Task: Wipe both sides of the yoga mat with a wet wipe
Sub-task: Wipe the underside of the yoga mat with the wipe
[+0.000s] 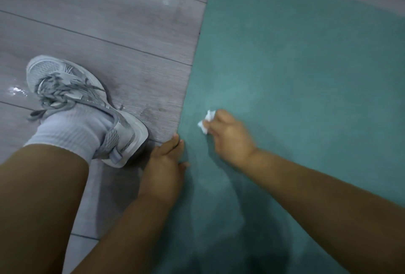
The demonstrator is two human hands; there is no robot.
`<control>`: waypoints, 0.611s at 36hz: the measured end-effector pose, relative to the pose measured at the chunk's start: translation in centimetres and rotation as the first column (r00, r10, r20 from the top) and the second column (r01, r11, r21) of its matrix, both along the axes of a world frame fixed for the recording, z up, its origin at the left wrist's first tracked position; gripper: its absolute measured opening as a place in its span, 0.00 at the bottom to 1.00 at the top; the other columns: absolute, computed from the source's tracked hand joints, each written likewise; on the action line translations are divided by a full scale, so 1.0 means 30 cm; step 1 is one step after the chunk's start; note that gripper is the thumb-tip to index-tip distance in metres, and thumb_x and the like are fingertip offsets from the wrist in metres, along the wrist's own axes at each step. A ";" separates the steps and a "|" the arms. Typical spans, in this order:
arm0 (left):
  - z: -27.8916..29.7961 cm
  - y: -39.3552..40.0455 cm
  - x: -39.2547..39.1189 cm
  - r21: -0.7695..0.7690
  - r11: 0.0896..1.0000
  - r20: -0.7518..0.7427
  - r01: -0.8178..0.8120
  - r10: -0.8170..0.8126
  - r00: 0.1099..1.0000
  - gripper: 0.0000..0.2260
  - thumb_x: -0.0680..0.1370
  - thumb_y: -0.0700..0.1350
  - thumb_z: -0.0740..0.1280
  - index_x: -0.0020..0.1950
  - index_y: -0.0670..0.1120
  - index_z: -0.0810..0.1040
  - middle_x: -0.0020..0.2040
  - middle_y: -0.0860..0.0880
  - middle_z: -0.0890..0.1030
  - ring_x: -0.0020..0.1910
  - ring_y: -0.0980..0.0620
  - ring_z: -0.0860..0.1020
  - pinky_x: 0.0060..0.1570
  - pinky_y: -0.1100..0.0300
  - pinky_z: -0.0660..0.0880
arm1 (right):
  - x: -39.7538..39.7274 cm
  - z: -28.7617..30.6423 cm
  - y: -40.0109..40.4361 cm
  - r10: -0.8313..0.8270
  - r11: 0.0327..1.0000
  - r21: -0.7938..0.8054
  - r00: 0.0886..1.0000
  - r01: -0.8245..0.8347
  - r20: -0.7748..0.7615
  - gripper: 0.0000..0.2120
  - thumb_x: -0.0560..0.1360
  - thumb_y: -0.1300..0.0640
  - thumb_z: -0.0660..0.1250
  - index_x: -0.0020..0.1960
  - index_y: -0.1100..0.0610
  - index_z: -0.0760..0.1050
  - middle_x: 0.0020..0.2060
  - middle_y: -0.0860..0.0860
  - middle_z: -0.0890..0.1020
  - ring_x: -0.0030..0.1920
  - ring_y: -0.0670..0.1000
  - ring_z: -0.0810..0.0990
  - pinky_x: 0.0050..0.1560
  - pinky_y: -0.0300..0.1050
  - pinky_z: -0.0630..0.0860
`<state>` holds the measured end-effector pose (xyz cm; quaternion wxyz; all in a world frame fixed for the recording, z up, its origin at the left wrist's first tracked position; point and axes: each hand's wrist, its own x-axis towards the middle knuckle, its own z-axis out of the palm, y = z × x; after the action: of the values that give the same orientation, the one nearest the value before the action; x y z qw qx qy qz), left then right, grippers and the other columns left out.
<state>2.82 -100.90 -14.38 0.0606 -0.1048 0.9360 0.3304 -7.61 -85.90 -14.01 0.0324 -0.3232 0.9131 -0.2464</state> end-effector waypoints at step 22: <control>0.065 -0.002 0.027 0.116 0.986 0.084 -0.123 0.114 0.990 0.24 0.67 0.35 0.75 0.62 0.43 0.79 0.47 0.45 0.74 0.46 0.44 0.77 0.51 0.62 0.68 | 0.014 0.010 -0.071 0.357 0.934 -0.004 0.934 -0.357 0.034 0.08 0.74 0.65 0.61 0.44 0.63 0.79 0.41 0.52 0.71 0.38 0.54 0.71 0.36 0.45 0.70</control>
<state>3.61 -100.96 -12.43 0.0832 -0.1692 0.9034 0.3851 -7.20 -88.03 -13.71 0.0926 -0.4791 0.8390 -0.2410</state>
